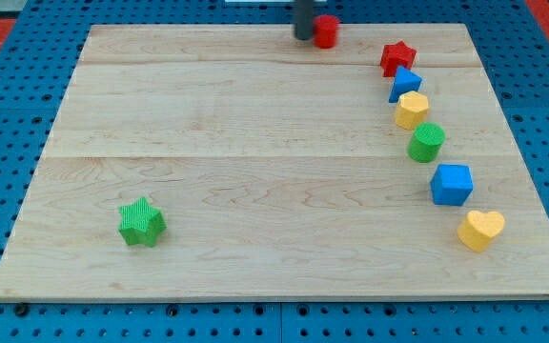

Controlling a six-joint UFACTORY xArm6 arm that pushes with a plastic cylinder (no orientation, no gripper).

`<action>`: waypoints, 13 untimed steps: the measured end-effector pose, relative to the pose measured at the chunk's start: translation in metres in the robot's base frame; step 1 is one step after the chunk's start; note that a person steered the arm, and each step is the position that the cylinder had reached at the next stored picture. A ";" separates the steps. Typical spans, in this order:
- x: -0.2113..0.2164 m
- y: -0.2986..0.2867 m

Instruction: Nudge the blue triangle a bit right

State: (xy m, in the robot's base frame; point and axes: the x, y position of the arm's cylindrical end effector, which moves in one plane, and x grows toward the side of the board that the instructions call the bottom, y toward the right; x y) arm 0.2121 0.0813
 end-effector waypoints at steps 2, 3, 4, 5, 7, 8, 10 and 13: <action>-0.020 -0.014; -0.020 -0.009; -0.020 -0.004; -0.014 0.001; 0.009 0.028; 0.027 0.025; 0.027 0.025; 0.106 0.034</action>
State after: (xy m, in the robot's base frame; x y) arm 0.3177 0.1154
